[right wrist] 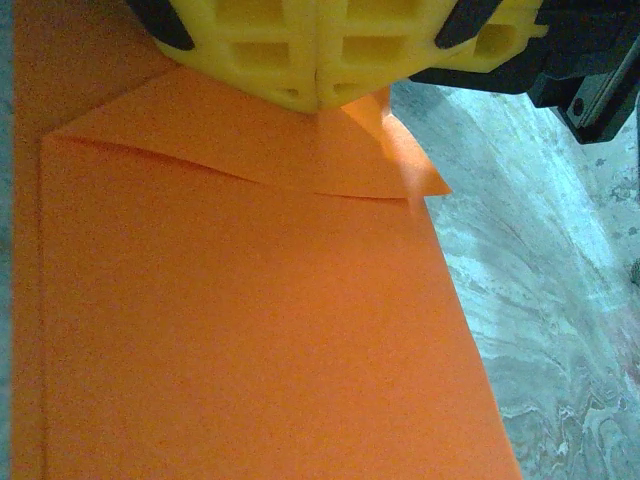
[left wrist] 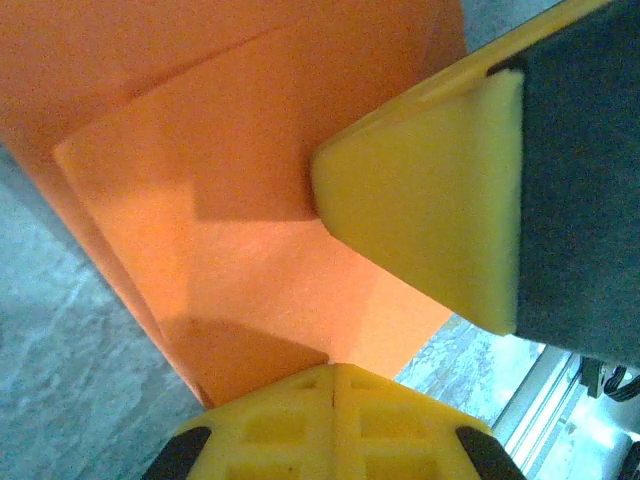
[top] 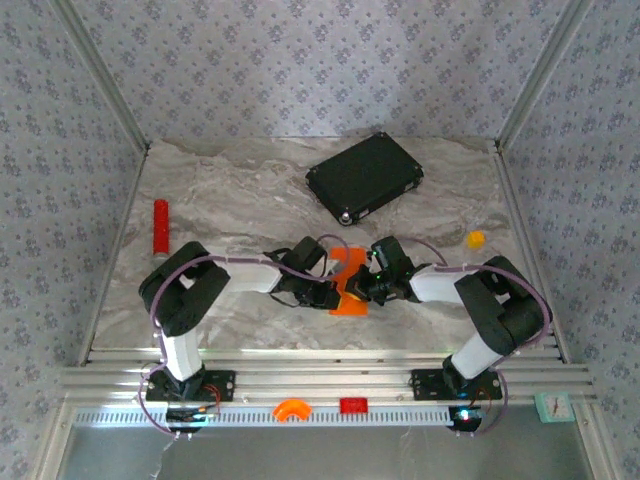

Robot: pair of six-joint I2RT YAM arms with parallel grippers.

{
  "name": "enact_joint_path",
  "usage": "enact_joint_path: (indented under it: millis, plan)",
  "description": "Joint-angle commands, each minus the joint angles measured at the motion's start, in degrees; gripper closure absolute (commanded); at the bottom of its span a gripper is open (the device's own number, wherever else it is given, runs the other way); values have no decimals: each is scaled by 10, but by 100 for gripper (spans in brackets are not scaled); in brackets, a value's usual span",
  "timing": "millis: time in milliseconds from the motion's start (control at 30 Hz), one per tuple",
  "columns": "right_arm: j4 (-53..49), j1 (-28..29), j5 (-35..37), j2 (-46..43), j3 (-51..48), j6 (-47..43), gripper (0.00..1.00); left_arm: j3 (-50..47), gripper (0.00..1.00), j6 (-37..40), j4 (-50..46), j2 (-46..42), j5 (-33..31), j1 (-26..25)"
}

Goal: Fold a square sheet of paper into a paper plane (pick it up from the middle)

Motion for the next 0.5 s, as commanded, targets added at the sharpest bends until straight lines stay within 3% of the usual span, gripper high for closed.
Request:
enact_joint_path:
  millis: [0,467]
  plan:
    - [-77,-2,39,32,-16,-7,97,-28,100,-7,-56,-11,-18,6]
    - [-77,-2,40,27,-16,-6,97,14,100,10,-35,-64,-10,7]
